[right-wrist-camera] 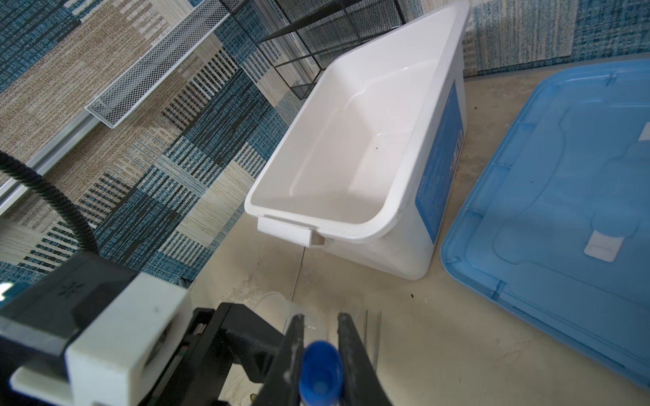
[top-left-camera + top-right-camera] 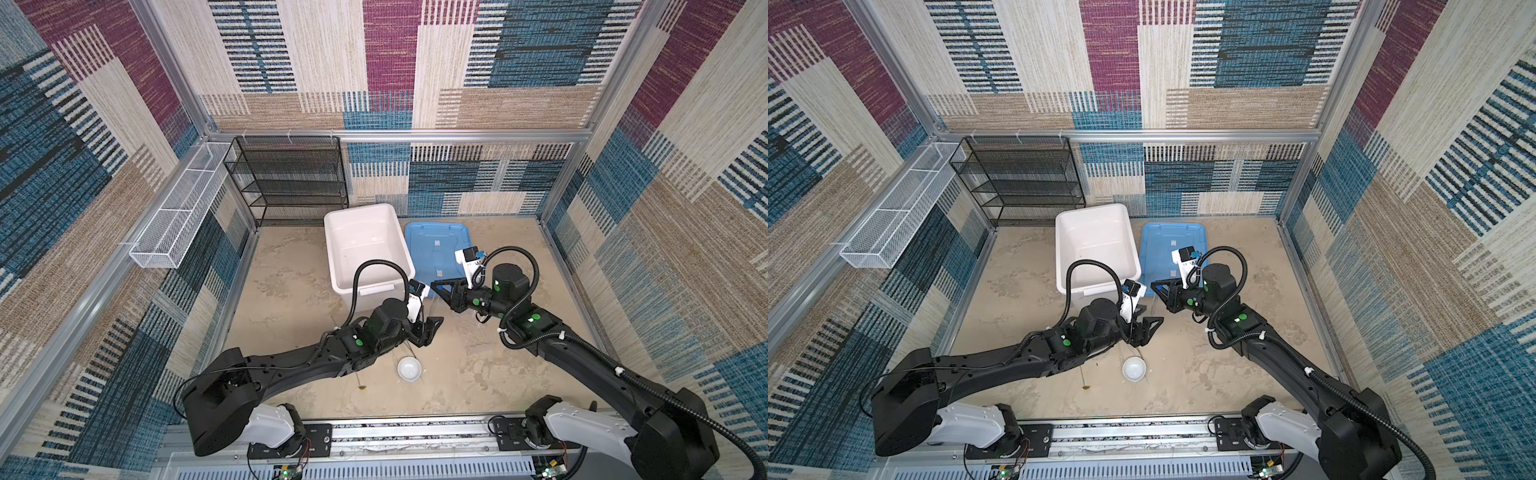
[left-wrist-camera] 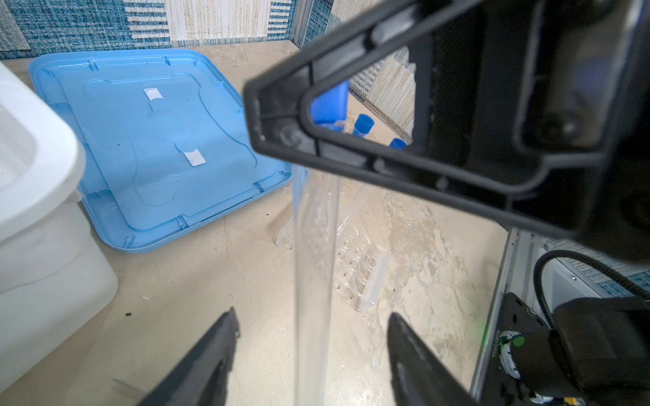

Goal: Organize the chemistry lab equipment
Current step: 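Carry the tube with the right gripper and lower it toward the clear rack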

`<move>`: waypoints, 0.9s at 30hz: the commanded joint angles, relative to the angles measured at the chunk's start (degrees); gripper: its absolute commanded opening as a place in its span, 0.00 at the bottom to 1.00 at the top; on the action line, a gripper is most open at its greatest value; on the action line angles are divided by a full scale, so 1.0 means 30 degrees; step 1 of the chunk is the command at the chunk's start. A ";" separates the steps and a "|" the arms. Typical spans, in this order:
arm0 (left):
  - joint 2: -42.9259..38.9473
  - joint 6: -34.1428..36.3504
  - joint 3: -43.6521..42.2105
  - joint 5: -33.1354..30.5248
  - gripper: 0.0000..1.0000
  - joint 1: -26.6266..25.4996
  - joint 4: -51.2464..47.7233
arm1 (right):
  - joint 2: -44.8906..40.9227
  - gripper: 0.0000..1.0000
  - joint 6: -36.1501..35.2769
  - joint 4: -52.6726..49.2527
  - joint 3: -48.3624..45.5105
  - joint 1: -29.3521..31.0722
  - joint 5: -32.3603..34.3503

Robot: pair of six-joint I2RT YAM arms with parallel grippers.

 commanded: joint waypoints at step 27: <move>0.2543 -0.1150 0.2050 0.2804 0.99 0.0036 0.1069 | -1.2314 0.10 -0.2281 -0.3749 -0.5202 0.0329 1.5906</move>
